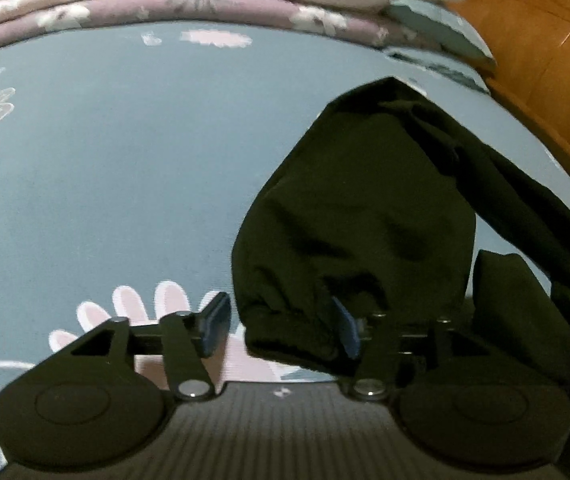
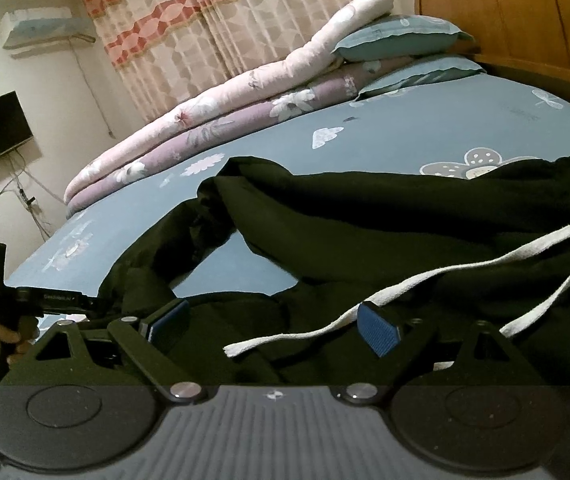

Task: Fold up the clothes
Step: 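Stretch the pant leg along the bed with the left gripper while the right gripper holds the waistband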

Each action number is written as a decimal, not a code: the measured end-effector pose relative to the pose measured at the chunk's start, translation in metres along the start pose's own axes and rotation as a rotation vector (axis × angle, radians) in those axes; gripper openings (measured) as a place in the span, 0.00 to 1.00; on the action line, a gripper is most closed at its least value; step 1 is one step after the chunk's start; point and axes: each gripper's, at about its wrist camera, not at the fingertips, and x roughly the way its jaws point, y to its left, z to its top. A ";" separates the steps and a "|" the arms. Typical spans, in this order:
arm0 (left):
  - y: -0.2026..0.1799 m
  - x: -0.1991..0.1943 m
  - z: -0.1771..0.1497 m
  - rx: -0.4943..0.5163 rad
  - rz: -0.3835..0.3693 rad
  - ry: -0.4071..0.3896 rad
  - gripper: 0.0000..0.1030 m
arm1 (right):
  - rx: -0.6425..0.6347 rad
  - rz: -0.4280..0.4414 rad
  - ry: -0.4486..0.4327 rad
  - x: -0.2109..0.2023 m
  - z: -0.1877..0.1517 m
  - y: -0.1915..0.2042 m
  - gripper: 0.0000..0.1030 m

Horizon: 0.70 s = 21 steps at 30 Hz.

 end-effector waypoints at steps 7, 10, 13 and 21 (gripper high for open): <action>-0.029 0.002 0.004 0.067 0.074 -0.004 0.19 | -0.037 -0.019 0.005 0.002 -0.002 0.003 0.91; -0.030 -0.002 0.019 0.087 0.092 -0.008 0.19 | -0.039 -0.024 -0.002 0.001 -0.002 0.002 0.91; -0.027 -0.010 0.040 0.119 0.133 -0.037 0.18 | -0.040 -0.027 -0.006 0.000 -0.001 0.002 0.91; -0.006 -0.020 0.103 0.174 0.291 -0.101 0.19 | -0.069 -0.035 -0.009 -0.001 -0.001 0.002 0.91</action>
